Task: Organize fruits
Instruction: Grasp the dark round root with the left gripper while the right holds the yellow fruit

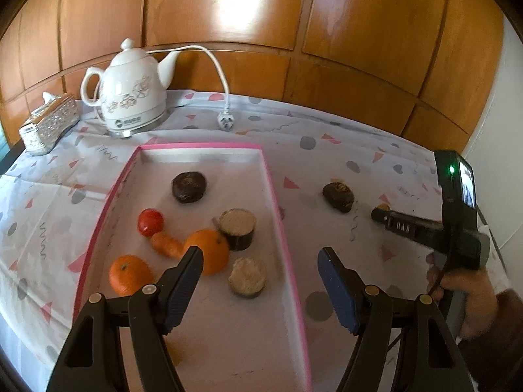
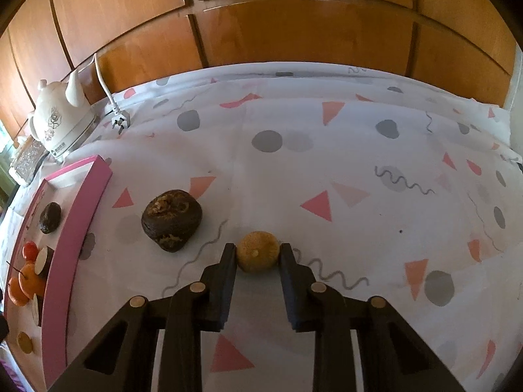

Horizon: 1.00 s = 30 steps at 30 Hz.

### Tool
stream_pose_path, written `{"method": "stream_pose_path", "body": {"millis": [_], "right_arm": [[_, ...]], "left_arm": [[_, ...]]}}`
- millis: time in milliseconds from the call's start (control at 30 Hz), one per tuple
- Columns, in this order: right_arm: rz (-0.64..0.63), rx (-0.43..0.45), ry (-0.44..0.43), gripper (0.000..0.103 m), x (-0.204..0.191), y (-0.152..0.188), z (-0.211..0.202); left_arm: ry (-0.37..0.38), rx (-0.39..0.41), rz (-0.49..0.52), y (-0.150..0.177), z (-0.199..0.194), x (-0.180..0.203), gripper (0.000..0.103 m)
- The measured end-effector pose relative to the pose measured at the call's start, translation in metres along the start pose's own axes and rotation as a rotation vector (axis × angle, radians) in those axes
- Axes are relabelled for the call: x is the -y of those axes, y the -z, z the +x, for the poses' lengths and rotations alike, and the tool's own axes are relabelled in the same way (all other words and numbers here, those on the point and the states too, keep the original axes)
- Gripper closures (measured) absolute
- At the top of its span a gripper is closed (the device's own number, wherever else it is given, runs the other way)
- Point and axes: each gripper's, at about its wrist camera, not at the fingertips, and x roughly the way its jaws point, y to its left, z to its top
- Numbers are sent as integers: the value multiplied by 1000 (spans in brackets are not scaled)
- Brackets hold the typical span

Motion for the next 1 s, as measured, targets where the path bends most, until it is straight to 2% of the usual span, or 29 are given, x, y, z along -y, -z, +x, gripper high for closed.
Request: {"method": "stream_pose_path", "body": {"millis": [133,300,500,767,1000], "right_arm": [[8,12,17,77,12,9,-9],[3,35,87,77,29,19,-19],[4,37,76,77,37,24,-18],[28,51,38,76,42,25,-18],[22,56,47,76,40,26,-18]], "left_arm": [[34,-18,17,-13,11,18,31],[61,-41,28,-27,29,41,31],[91,-81,18,-45,60,69,32],[66,-145,7,-62,110,93,32],[30,-178,32,-67,145,106,32]]}}
